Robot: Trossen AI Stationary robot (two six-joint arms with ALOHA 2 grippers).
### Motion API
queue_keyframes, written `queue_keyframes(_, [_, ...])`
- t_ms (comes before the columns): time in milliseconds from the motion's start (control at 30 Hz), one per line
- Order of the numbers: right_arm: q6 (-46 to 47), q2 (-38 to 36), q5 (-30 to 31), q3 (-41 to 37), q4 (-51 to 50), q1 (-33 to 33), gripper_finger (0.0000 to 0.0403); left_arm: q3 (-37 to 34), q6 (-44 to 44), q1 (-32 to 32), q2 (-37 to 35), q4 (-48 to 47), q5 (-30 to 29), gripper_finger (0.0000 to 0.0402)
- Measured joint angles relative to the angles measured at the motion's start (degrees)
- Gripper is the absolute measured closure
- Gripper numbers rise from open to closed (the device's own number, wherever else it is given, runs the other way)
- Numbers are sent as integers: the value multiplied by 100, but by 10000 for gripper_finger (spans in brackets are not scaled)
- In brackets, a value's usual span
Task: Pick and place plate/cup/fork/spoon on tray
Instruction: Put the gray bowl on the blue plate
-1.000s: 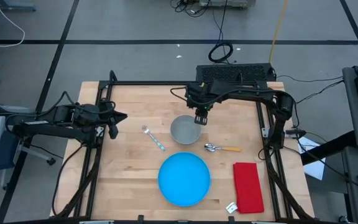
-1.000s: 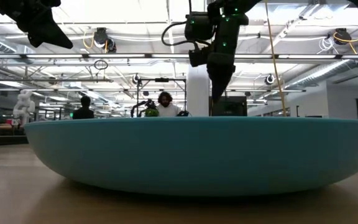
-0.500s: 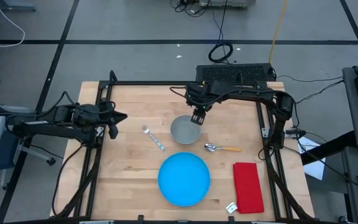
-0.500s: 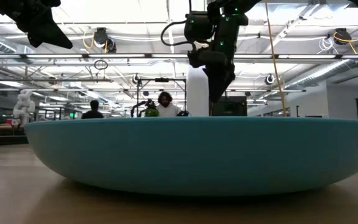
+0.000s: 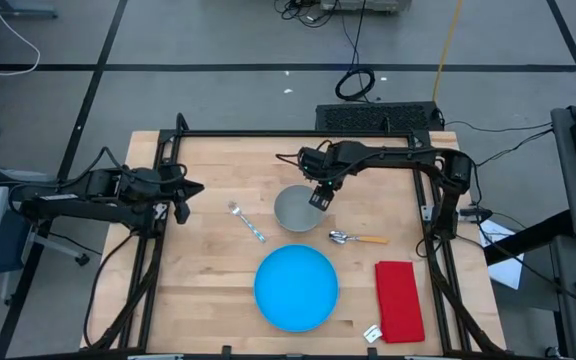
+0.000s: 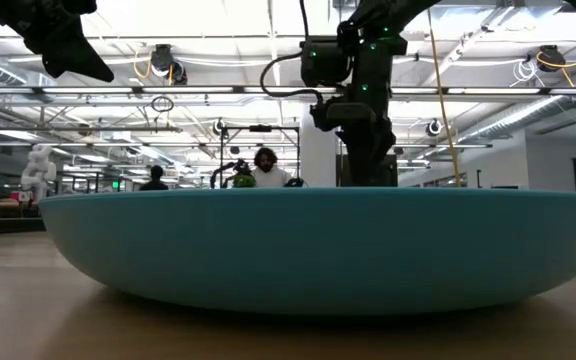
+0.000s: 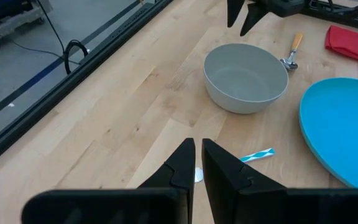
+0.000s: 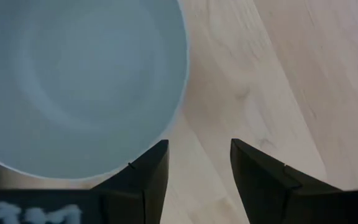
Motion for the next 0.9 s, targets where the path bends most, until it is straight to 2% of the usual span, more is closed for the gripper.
queue_keyframes(200, [306, 0, -418, -3, 406, -2, 238, 0, -33, 0, 0, 1, 0, 371])
queue_keyframes(667, [434, 12, -410, -5, 404, -11, 218, 0, -28, 0, 2, 1, 8, 371])
queue_keyframes(900, [434, 290, -429, -7, 374, 139, 219, 0, -22, -3, 1, 2, 29, 371])
